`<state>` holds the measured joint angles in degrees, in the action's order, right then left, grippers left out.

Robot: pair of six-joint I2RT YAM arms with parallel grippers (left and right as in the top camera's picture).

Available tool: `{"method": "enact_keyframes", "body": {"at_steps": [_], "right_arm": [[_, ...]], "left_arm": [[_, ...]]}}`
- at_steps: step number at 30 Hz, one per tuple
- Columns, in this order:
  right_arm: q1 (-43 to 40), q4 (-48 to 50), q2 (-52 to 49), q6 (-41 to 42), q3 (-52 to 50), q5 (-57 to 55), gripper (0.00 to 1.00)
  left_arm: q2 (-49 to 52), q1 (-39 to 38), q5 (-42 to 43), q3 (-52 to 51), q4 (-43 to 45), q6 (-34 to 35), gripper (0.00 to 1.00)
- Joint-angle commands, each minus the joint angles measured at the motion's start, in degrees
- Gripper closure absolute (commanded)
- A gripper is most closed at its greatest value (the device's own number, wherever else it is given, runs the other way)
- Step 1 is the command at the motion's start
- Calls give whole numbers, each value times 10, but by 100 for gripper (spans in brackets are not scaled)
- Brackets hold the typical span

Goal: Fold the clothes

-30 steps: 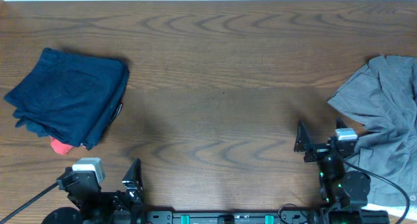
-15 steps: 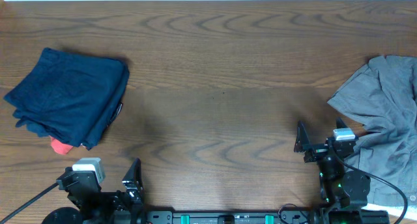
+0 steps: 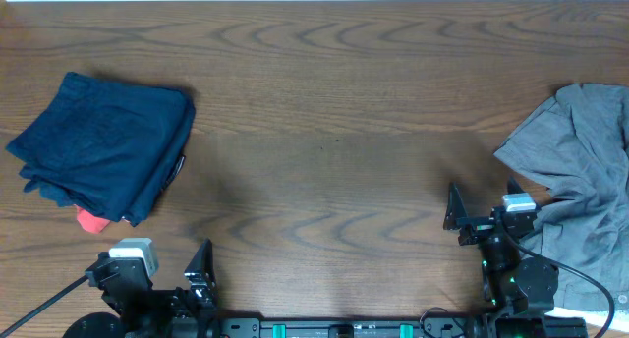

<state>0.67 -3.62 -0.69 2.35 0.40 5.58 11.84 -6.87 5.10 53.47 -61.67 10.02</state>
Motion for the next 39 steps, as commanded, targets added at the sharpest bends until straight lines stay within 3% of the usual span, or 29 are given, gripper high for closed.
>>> {"method": "enact_keyframes", "body": {"at_steps": [1, 9, 15, 27, 39], "right_arm": [[5, -2, 4, -7, -1, 2, 1], [5, -2, 4, -7, -1, 2, 1], [5, -2, 4, -7, -1, 2, 1], [5, -2, 4, -7, -1, 2, 1], [5, -2, 4, -7, -1, 2, 1]], "left_arm": [[-1, -2, -9, -1, -1, -10, 2], [-1, 7, -3, -2, -25, -10, 2], [-2, 55, -18, -73, 7, -14, 2], [-68, 86, 9, -360, 368, -14, 2], [-117, 86, 2, -503, 620, -87, 2]]}}
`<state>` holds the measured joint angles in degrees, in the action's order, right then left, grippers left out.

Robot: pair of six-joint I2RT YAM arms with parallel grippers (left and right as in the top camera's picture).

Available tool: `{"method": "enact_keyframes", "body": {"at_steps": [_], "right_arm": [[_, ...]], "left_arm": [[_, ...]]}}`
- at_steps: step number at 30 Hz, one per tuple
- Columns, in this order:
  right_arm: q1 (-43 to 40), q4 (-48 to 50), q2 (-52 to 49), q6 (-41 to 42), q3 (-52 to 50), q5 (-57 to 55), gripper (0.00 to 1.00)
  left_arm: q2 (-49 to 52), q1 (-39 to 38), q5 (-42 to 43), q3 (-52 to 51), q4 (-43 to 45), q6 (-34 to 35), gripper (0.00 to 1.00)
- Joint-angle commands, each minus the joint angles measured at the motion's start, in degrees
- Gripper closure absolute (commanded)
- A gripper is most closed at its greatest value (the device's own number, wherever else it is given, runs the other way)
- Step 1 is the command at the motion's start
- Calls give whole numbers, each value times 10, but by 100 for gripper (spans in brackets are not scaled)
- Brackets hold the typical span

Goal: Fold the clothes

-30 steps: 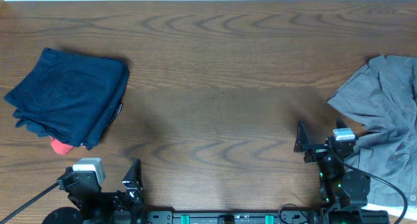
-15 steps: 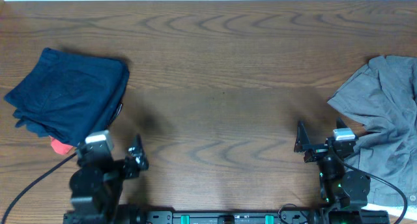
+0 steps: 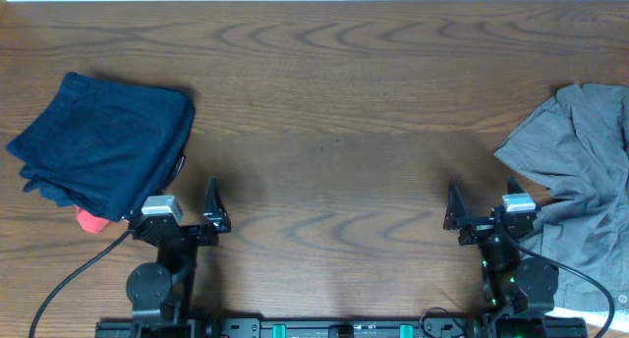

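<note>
A dark blue garment (image 3: 103, 141) lies folded in a stack at the left of the table, with a bit of red cloth (image 3: 91, 220) poking out under its near edge. A crumpled grey garment (image 3: 580, 171) sits at the right edge, partly out of frame. My left gripper (image 3: 212, 208) hovers low near the front, just right of the blue stack, holding nothing. My right gripper (image 3: 452, 212) stands near the front, just left of the grey garment, also holding nothing. From above, the gap between each pair of fingers does not show.
The brown wooden table (image 3: 324, 112) stretches between the two garments. The arm bases and their cables (image 3: 59, 279) line the front edge. The grey garment hangs close to the right arm's base.
My left arm has come forward and up from the front edge, so its gripper now sits beside the blue stack's near right corner. The right arm and both garments have not moved.
</note>
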<state>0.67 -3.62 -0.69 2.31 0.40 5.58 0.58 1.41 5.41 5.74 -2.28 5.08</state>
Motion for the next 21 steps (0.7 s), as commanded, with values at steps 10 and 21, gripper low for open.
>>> {"method": "enact_keyframes", "body": {"at_steps": [10, 21], "right_arm": [[5, -2, 4, -7, -1, 2, 1], [5, -2, 4, -7, -1, 2, 1]], "left_arm": [[-5, -16, -1, -55, -13, -40, 2], [-3, -24, -1, -55, -13, -40, 2]]}}
